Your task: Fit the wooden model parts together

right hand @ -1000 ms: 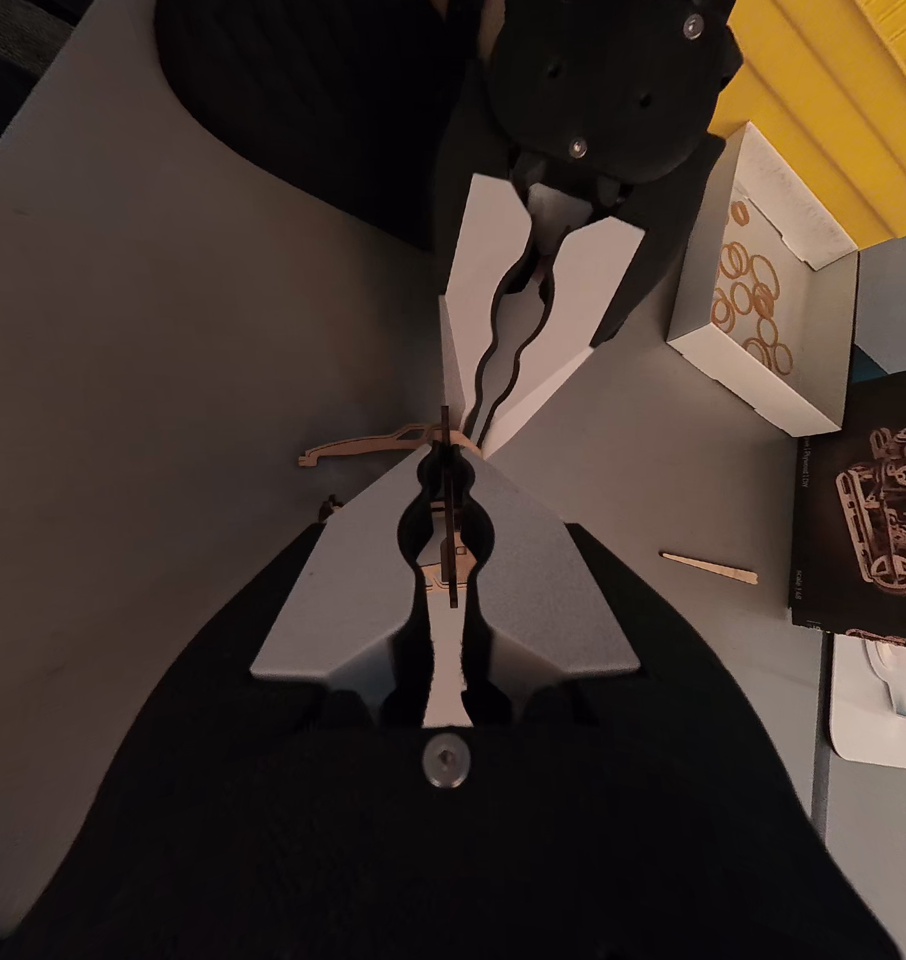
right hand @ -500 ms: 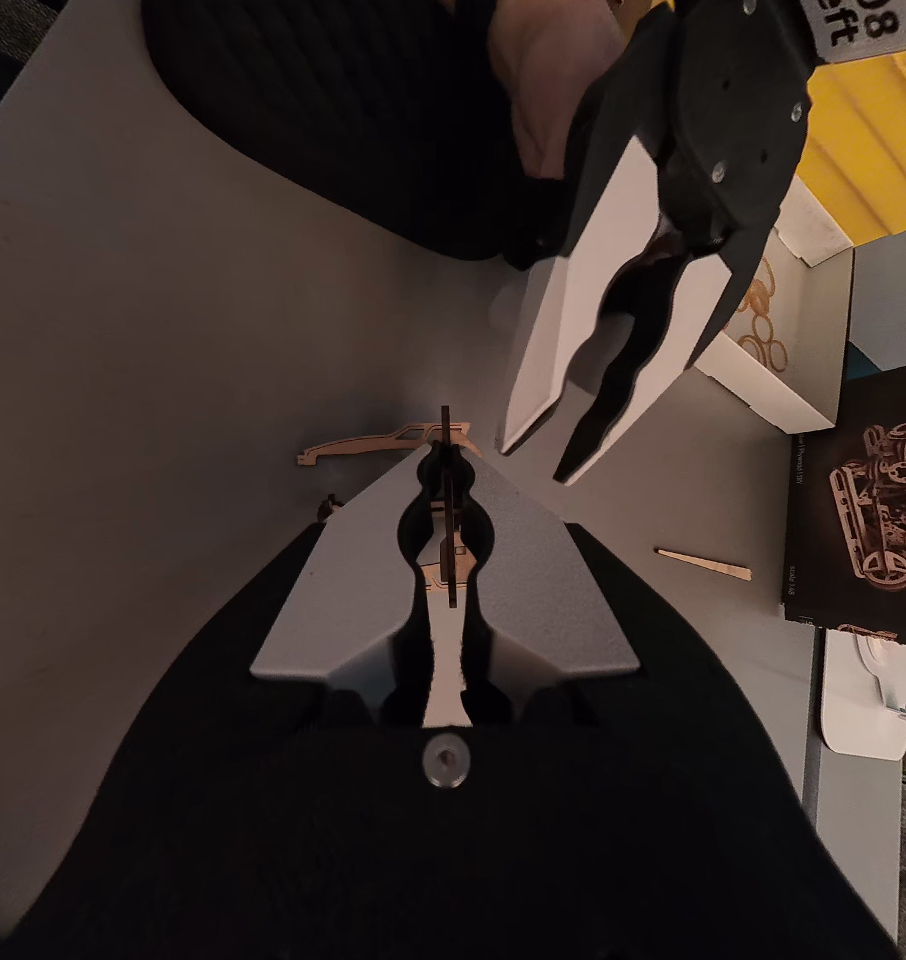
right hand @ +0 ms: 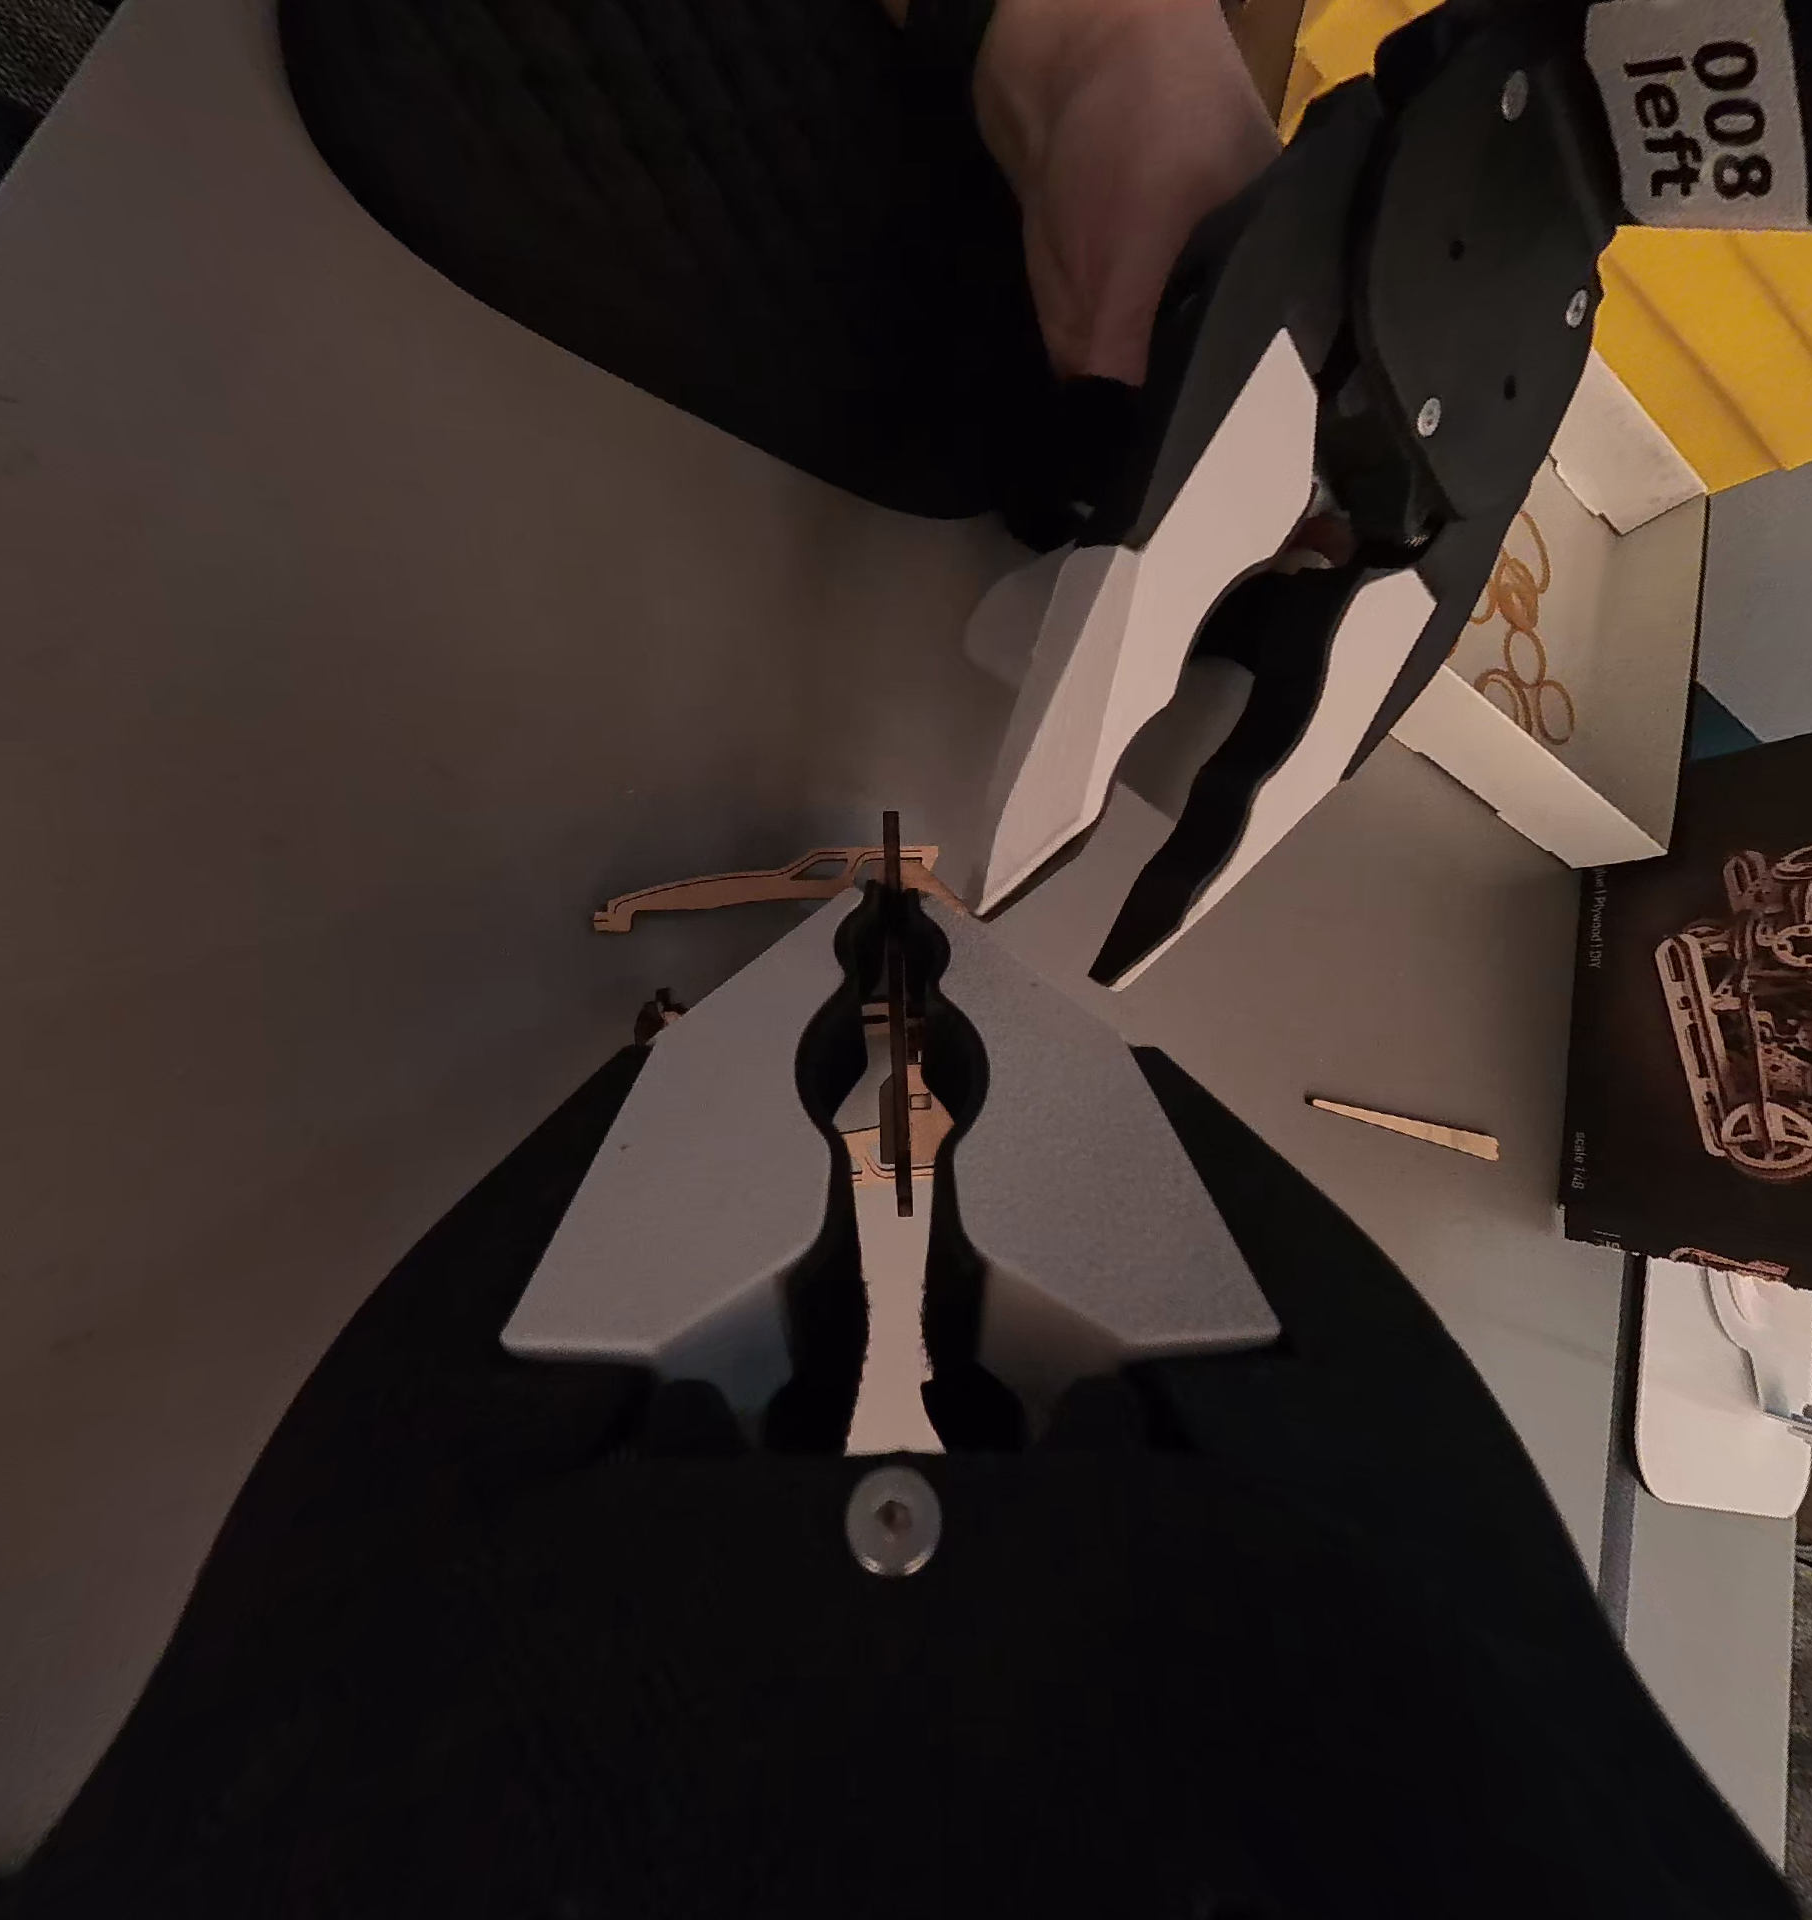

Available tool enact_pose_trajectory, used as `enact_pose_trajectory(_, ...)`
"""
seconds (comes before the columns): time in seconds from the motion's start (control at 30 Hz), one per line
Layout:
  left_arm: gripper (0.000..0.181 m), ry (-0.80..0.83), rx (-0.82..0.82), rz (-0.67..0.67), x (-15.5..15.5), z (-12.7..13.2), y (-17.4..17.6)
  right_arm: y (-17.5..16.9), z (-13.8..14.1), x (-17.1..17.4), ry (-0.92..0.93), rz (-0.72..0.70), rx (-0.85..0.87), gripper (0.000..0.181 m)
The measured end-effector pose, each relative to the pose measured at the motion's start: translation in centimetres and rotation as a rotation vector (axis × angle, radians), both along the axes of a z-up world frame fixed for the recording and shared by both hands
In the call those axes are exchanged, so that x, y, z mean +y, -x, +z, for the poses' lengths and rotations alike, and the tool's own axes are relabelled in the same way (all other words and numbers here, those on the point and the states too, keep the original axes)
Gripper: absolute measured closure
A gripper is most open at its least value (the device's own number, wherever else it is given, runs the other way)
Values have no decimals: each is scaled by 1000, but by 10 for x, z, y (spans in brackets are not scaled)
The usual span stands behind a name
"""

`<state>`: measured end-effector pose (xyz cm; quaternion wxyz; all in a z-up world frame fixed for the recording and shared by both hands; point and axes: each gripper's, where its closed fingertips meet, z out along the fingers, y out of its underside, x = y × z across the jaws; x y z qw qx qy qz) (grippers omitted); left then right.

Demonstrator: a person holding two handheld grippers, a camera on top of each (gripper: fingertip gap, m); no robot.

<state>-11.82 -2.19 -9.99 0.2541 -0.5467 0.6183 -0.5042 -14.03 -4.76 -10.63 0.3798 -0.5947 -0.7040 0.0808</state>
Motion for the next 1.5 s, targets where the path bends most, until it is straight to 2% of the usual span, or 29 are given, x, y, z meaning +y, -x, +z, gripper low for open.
enact_pose_trajectory(0.23,148,-11,8,-19,-2,-4,-1,0,0,1,-4,-3,-4,180)
enact_pose_trajectory(0.4,156,74,21,-63,-5,-4,0,-1,0,3,4,-4,-2,180)
enact_pose_trajectory(0.53,156,156,48,-78,-4,-5,-1,-1,0,4,24,-3,-6,180)
enact_pose_trajectory(0.67,157,167,46,-82,-4,-5,-1,-1,1,5,50,2,-4,180)
enact_pose_trajectory(0.87,144,253,7,23,17,6,1,-1,1,6,59,2,1,180)
enact_pose_trajectory(0.93,141,366,45,75,27,10,5,-1,1,5,58,4,1,180)
enact_pose_trajectory(1.0,127,536,108,70,25,13,8,-1,0,5,60,6,2,180)
enact_pose_trajectory(1.07,125,637,186,93,24,7,11,-1,0,5,58,7,5,180)
enact_pose_trajectory(1.17,120,656,273,135,20,-8,12,-1,0,5,58,8,6,180)
enact_pose_trajectory(1.23,107,723,316,113,10,-9,11,-1,0,5,59,7,7,180)
enact_pose_trajectory(1.5,120,747,421,92,-4,-25,11,-1,1,6,57,3,9,180)
